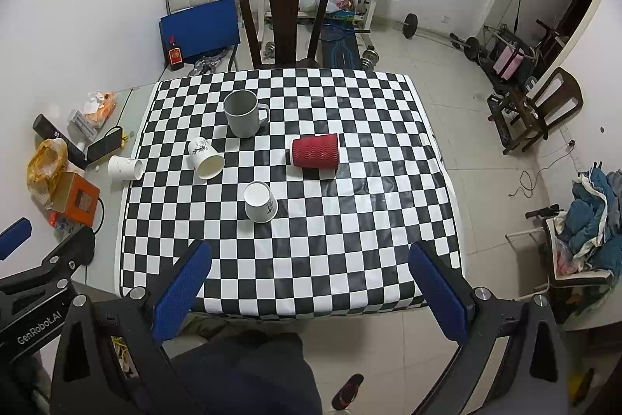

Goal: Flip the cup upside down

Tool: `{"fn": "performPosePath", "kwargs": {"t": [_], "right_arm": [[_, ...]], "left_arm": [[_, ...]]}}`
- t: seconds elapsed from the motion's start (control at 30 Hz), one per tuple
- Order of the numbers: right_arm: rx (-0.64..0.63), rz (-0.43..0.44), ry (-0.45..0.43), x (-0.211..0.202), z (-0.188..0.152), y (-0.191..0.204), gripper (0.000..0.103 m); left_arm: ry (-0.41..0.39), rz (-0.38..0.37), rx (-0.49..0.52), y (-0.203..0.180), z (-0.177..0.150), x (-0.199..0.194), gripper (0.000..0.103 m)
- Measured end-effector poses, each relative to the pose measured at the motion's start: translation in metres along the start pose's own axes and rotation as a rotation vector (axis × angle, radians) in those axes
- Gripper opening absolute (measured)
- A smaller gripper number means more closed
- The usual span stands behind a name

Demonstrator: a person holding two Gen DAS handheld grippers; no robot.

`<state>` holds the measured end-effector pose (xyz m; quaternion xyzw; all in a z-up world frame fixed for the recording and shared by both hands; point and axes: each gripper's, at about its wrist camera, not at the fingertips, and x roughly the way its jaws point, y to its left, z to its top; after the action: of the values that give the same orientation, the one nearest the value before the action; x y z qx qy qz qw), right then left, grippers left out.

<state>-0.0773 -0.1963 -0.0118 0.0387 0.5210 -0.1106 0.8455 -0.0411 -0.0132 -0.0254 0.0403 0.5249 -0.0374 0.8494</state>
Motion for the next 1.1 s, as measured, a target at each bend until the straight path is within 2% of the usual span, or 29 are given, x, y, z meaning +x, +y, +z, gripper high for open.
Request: {"fn": "performPosePath", "kwargs": {"t": [1.1], "right_arm": [[-0.010,-0.025,0.007,-0.004,-0.002,0.002,0.102]], "left_arm": [[0.006,0.014,-0.002,0.011,-0.001,-0.001,0.103]]}}
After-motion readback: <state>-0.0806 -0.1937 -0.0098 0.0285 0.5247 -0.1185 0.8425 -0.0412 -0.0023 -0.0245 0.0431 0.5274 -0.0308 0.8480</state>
